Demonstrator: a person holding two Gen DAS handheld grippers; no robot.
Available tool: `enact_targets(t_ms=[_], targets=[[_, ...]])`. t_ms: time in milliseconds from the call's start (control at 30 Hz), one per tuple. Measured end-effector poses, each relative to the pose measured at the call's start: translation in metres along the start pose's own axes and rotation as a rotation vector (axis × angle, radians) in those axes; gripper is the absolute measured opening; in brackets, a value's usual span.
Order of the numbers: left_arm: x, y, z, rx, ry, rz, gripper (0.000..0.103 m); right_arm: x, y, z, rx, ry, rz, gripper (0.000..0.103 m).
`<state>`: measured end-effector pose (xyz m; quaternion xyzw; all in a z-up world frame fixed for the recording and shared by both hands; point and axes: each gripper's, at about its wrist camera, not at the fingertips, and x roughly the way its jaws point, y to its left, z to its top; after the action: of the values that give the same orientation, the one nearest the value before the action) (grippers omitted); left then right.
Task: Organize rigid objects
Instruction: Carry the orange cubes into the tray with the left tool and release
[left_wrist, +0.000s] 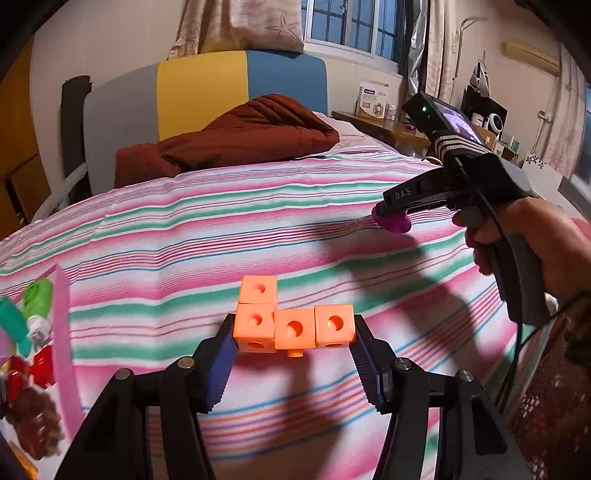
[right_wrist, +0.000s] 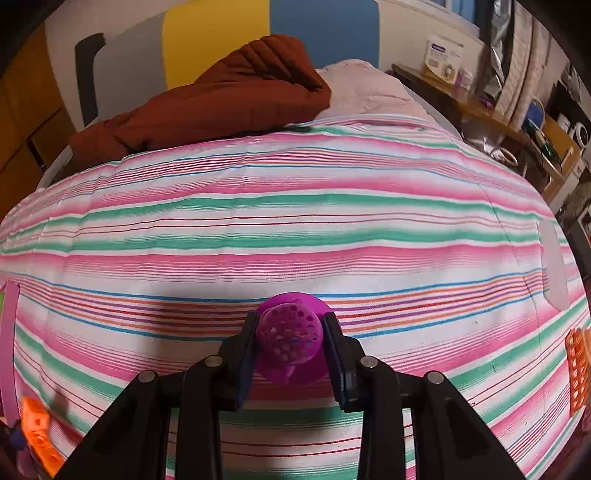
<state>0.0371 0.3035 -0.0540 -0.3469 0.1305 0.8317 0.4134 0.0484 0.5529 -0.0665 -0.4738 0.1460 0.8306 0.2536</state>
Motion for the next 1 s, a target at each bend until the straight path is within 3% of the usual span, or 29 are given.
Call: enact_targets(t_ms=[367,633,1000], targets=[[-0.054,0.049,-0.035,-0.084,-0.013,0.056,0.06,0.0,0.007,-0.002,-0.024,0.003,0.004,0.033],[-0.09,0.1,-0.067,-0.18,-0.013,0.151,0.06,0.001,0.009,-0.003,-0.037,0.006,-0.001,0.033],[-0.118,0.167,-0.116,-0.333,0.063,0.276,0.06,0.0,0.016,-0.006,-0.067,-0.007,-0.025,0.033]])
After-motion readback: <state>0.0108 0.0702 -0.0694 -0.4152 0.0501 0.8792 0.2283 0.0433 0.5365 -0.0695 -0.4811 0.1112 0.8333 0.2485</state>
